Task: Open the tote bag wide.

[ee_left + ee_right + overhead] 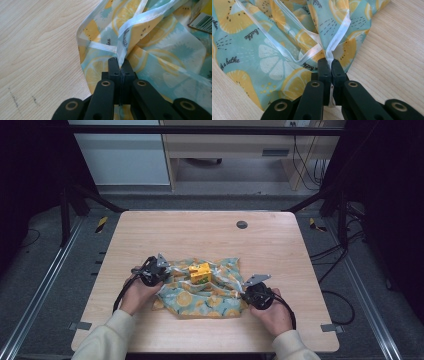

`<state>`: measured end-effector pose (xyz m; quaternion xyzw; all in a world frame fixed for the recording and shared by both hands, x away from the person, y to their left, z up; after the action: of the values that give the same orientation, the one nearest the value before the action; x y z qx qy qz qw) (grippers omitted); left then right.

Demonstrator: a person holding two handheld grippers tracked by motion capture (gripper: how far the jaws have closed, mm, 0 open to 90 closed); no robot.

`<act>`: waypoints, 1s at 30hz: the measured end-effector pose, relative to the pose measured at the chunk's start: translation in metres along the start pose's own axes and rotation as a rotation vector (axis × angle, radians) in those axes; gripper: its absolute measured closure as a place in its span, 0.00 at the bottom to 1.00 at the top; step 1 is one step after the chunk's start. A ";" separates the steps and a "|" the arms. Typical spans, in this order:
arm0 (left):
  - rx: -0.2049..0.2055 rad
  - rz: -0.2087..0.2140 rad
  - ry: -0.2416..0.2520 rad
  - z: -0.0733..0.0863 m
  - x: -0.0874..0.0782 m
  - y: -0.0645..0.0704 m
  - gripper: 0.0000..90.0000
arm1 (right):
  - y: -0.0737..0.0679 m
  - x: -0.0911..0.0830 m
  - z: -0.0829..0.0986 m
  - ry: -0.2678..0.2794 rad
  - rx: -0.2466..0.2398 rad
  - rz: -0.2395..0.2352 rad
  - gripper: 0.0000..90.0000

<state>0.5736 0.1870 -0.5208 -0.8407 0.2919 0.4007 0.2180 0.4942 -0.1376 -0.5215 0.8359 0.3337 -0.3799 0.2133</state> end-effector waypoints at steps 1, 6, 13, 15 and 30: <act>0.000 0.000 -0.001 0.000 0.000 0.000 1.00 | 0.000 0.000 0.000 -0.001 -0.003 -0.002 0.99; -0.009 0.001 -0.020 0.001 0.001 0.000 1.00 | 0.000 0.000 0.000 -0.003 0.001 0.005 0.99; -0.010 -0.001 -0.024 0.001 0.001 0.000 1.00 | 0.001 0.000 0.001 -0.007 0.005 0.006 0.99; -0.008 -0.001 -0.023 0.001 0.000 0.000 0.99 | 0.001 0.000 0.001 -0.006 0.008 0.002 0.99; 0.012 -0.074 0.174 -0.028 -0.060 -0.001 0.45 | 0.004 -0.043 -0.030 0.202 0.021 0.058 0.20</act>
<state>0.5588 0.1895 -0.4560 -0.8812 0.2810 0.3159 0.2113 0.4903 -0.1390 -0.4693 0.8815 0.3253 -0.2906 0.1807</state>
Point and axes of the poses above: each handheld gripper's, and its own axes: x roughly forward along the jaws, z roughly out of its underside, y roughly to its right, the point moved 5 cm from there along x, roughly forward along the jaws, and after that the axes turned 6 degrees about -x, right-handed, at the moved point
